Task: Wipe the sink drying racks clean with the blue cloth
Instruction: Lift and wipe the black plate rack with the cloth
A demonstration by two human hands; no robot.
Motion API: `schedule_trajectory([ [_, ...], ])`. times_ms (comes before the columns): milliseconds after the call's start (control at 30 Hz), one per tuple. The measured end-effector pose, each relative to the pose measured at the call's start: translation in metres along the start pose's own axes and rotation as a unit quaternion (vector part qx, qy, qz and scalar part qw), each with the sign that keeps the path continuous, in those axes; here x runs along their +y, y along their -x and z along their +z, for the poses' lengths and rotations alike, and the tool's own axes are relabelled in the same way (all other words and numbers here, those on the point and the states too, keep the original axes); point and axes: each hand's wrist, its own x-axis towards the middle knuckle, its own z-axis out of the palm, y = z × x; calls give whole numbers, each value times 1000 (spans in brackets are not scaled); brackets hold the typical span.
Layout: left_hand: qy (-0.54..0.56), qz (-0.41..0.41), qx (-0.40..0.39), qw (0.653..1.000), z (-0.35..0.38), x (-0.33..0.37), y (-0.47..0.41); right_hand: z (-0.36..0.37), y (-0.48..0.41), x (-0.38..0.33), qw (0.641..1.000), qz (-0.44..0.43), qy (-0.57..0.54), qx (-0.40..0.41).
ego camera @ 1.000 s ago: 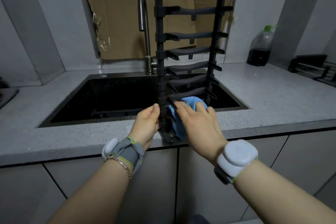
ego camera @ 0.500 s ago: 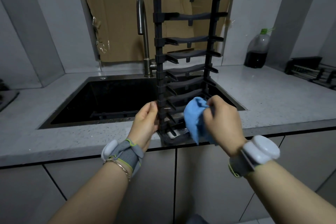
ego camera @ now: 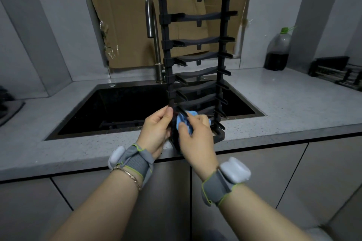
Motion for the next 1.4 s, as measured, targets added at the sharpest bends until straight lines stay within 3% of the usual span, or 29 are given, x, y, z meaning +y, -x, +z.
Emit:
schedule_trajectory([
  [300,-15,1,45,999,1,3,2,-8,-11,4,996,-69,37,-44],
  [633,-88,69,89,990,1,-14,-5,-1,-4,10,980,-176,88,41],
  [900,-60,57,70,994,2,-11,-4,-16,-8,18,923,-295,246,22],
  [1000,-73,58,65,994,0,-10,-5,-17,-10,19,929,-269,254,28],
  [1100,-83,49,53,994,-3,-8,-5,-19,-12,10,958,-152,237,-47],
  [1200,-83,49,41,994,-2,-7,-4,-31,-20,8,958,-117,242,-100],
  [1300,-85,54,42,994,-1,-6,-1,-50,-27,8,933,-98,325,-123],
  [1400,-98,56,35,993,-3,-7,-1,-66,-32,7,868,-72,478,-113],
])
